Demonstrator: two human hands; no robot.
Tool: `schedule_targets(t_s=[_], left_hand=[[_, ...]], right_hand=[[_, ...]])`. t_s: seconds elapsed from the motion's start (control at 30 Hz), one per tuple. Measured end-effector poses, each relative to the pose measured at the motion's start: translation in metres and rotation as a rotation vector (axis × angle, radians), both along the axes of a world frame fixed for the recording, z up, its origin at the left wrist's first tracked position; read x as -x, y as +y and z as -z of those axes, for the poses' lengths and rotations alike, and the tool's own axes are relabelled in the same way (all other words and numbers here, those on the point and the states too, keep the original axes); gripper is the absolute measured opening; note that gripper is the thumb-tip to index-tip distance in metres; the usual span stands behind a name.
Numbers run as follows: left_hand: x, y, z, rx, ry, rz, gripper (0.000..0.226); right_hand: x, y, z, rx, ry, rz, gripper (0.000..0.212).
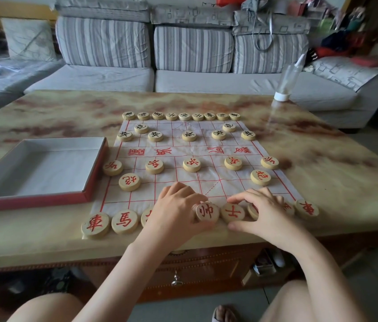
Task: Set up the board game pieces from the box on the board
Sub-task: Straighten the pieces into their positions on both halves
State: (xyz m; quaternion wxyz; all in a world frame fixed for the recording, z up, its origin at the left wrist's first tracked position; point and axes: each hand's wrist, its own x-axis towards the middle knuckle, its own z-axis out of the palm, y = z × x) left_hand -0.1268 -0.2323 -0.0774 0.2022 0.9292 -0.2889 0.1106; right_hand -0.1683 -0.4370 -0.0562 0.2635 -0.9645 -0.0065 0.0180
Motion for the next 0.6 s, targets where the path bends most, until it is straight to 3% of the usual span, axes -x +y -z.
schedule_targets(t_s=[0.2, 0.6], left_hand=[[0.0020, -0.0005, -0.0008, 0.018, -0.005, 0.010, 0.066], [0.0066, -0.0024, 0.0014, 0.041, -0.026, 0.033, 0.054]], right_hand=[[-0.0005, -0.0021, 0.0023, -0.013, -0.005, -0.005, 0.049], [-0.0022, -0.0047, 0.0081, -0.058, -0.032, -0.047, 0.044]])
